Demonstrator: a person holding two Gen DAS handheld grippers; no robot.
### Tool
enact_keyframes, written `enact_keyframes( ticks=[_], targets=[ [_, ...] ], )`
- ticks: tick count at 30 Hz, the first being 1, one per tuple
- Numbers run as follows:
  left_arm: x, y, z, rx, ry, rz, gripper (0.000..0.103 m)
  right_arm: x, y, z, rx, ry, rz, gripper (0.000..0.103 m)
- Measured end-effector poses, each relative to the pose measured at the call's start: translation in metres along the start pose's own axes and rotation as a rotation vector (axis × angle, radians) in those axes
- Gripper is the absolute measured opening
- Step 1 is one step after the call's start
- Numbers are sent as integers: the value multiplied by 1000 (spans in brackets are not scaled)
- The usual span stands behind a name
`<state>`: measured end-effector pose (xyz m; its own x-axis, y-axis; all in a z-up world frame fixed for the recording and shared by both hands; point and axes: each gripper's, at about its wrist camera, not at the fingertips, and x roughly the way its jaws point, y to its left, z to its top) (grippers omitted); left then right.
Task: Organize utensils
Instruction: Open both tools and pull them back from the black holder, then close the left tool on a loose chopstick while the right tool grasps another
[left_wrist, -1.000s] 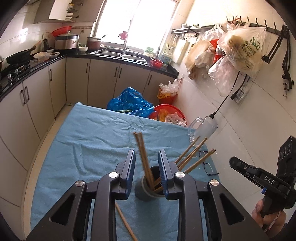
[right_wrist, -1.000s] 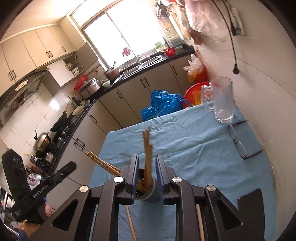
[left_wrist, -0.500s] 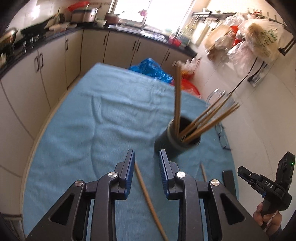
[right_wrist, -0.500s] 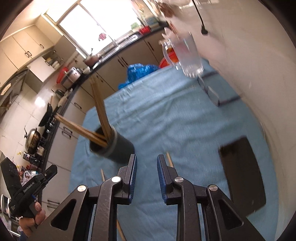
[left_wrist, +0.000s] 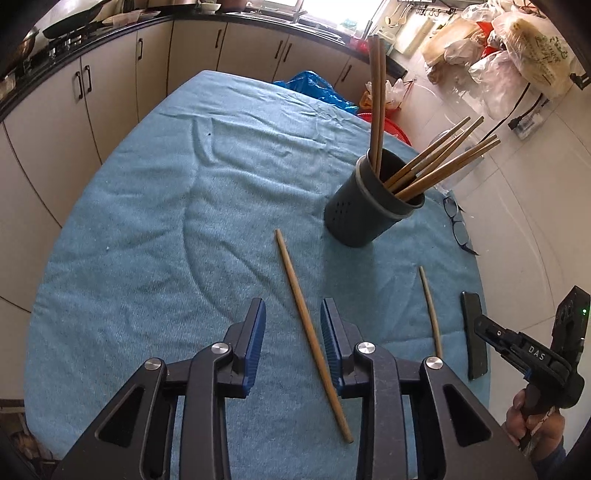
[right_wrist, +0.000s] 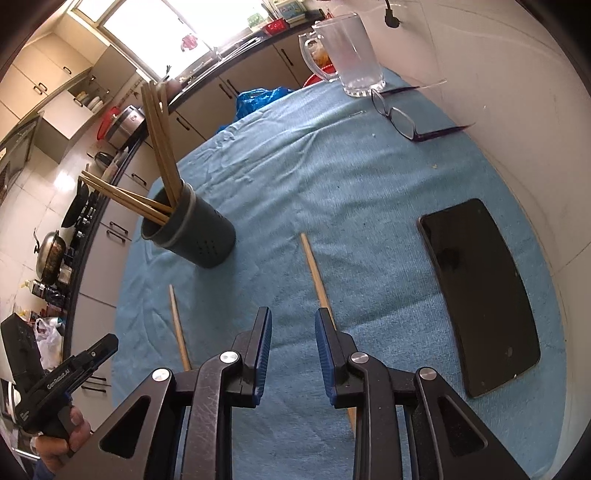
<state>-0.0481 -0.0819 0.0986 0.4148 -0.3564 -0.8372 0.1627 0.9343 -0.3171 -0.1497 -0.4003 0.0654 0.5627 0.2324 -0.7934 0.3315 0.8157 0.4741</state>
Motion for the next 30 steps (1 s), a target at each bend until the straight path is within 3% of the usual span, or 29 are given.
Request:
enact_keyframes(
  ticks=[27, 28, 30],
  targets=[
    [-1, 31, -15, -59, 46, 41, 30, 84, 3, 16, -140, 167, -112, 27],
    [1, 29, -14, -58, 52, 37, 30, 85, 4, 16, -142, 167, -112, 26],
    [5, 25, -12, -54, 66, 29, 30, 87, 3, 17, -131, 176, -95, 10]
  ],
)
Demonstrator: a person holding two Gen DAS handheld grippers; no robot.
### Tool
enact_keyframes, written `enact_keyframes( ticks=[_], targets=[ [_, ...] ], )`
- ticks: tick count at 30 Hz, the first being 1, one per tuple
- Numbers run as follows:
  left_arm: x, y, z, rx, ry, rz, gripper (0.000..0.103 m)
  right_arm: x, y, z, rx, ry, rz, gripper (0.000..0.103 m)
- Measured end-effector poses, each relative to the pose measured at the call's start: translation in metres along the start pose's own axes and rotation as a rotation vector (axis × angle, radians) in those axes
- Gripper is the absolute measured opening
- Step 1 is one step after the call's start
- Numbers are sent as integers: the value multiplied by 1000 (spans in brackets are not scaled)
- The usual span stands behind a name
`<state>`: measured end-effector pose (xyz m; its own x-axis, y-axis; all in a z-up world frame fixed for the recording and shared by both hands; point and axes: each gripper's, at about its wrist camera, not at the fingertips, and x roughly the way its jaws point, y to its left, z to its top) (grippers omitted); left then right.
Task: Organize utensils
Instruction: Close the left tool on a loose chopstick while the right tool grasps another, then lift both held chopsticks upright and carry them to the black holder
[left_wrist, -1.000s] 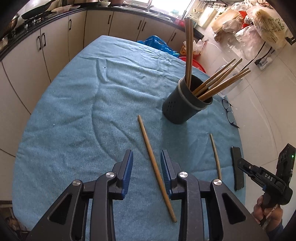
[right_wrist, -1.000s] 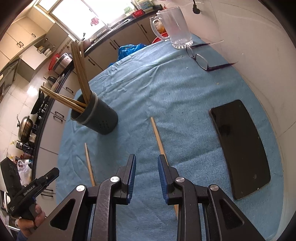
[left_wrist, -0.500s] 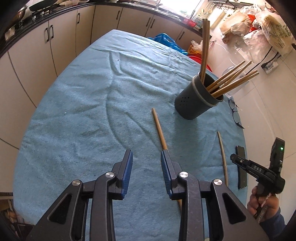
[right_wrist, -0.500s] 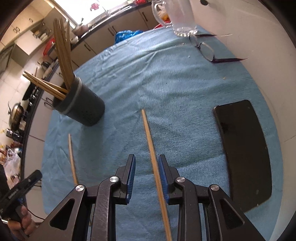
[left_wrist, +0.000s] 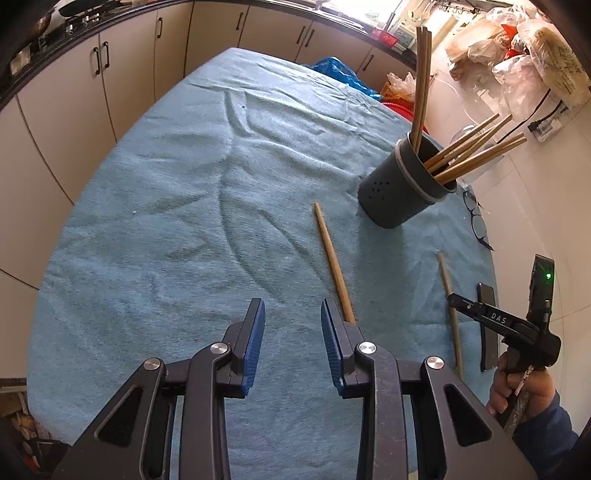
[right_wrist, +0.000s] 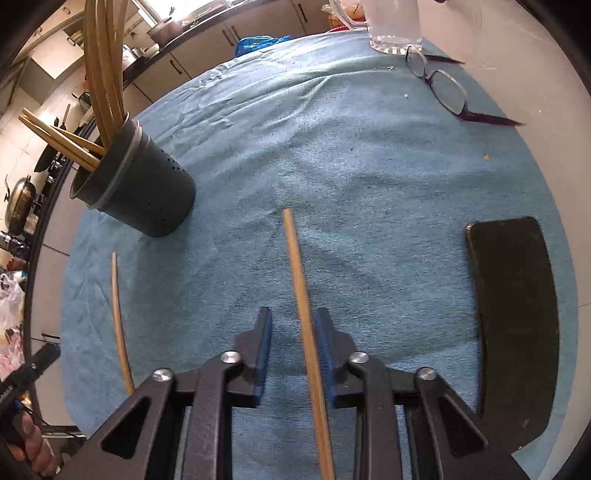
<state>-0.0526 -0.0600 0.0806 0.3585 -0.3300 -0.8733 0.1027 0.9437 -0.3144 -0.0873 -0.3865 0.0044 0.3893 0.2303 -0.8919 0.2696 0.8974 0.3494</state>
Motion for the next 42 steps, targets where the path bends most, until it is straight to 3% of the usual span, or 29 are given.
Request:
enact_keyframes(
  ticks=[8, 18, 21, 22, 23, 26, 30, 38, 42],
  targets=[
    [34, -30, 19, 47, 91, -26, 35, -23, 6, -10, 7, -47, 75, 8],
    [91, -48, 47, 5, 220, 31, 35, -76, 1, -24, 1, -152, 100, 8],
    [106, -54, 50, 26, 261, 83, 26, -87, 2, -26, -3, -177, 97, 8],
    [106, -57, 50, 39, 241, 97, 21, -92, 0, -27, -2, -182, 97, 8],
    [109, -59, 49, 53, 244, 108, 9, -94, 0, -28, -1, -187, 100, 8],
    [107, -60, 45, 73, 213, 112, 7, -99, -1, -31, -1, -194, 104, 8],
    [90, -51, 34, 49, 157, 37, 6, -102, 3, -31, -6, -204, 118, 8],
    [8, -53, 24, 120, -109, -42, 6, -115, 24, -32, -58, -258, 155, 8],
    [-21, -56, 22, 130, -189, -65, 6, -122, 38, -34, -88, -293, 178, 8]
  ],
)
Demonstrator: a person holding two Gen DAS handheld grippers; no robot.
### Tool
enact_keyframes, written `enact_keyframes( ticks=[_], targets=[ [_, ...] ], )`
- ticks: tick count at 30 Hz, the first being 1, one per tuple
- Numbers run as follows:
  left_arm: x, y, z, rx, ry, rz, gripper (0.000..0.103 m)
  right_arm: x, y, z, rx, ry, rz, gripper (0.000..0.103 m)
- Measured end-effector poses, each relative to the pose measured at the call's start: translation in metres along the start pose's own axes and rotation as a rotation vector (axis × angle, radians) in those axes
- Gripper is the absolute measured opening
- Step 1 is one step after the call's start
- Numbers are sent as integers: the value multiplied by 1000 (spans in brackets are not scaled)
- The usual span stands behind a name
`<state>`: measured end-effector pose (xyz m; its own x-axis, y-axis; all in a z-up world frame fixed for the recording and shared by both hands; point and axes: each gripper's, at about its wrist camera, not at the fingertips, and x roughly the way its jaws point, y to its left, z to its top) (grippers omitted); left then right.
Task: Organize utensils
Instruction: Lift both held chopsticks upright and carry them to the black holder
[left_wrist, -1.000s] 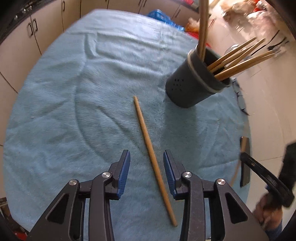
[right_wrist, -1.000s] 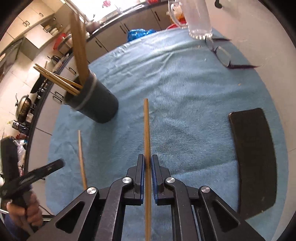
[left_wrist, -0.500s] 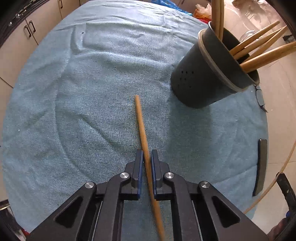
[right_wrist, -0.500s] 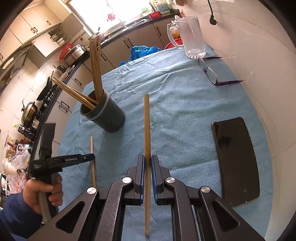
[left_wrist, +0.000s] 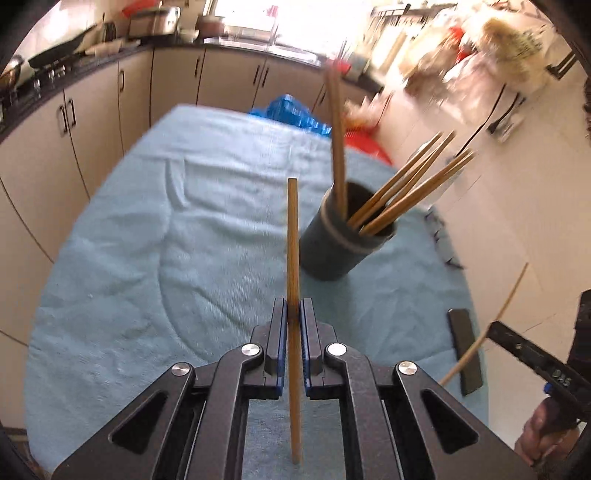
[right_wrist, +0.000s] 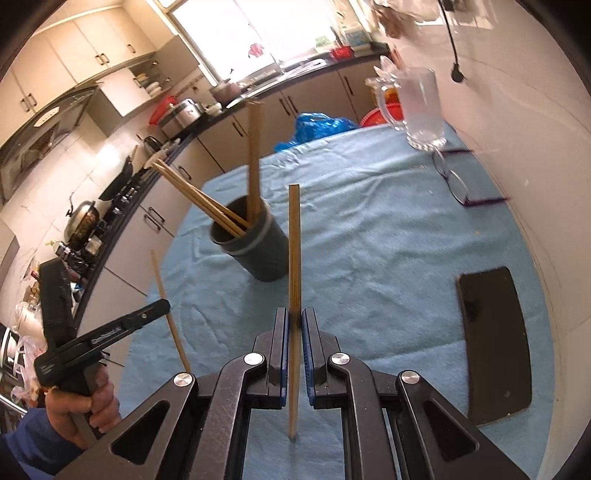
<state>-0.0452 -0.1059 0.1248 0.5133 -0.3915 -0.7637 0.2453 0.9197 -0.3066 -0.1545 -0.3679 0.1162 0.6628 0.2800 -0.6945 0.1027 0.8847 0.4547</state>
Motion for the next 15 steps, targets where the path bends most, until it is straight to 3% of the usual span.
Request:
enact_keyframes(
  ticks=[15],
  targets=[
    [-37, -20, 9, 65, -107, -7, 6, -14, 19, 5, -51, -44, 33, 8]
  ],
)
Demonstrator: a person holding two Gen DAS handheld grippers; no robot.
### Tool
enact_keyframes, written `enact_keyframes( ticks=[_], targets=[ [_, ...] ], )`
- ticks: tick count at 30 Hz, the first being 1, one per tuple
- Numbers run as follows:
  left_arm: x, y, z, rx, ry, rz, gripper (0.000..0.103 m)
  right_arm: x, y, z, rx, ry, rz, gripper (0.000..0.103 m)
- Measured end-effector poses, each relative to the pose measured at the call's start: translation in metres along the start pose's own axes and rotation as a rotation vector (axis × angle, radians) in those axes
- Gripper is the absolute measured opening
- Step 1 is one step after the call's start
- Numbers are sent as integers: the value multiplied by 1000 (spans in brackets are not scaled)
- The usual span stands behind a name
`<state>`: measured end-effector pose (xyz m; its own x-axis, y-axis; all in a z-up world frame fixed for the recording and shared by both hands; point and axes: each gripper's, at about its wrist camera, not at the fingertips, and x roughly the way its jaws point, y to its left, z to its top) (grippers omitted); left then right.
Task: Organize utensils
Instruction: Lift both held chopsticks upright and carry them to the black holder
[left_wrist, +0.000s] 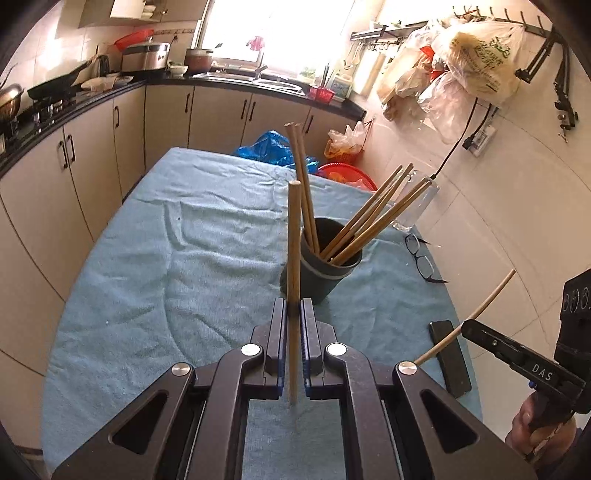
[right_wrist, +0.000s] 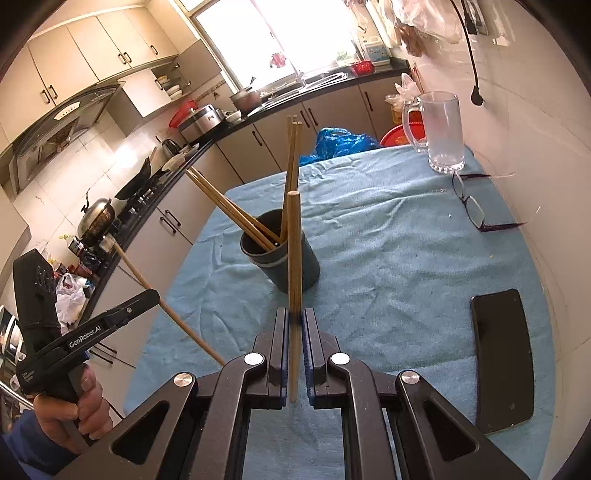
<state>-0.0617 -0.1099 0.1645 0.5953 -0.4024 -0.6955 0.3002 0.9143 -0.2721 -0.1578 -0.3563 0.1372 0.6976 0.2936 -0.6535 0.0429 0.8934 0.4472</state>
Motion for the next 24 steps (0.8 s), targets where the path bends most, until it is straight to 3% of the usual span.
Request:
enact_keyframes(
  ticks=[11, 24],
  targets=[
    [-7, -13, 5, 38, -27, 3, 6, -20, -5, 6, 9, -44, -11, 8],
    [-9, -22, 10, 97, -56, 57, 6, -27, -8, 10, 30, -56, -16, 8]
  ],
)
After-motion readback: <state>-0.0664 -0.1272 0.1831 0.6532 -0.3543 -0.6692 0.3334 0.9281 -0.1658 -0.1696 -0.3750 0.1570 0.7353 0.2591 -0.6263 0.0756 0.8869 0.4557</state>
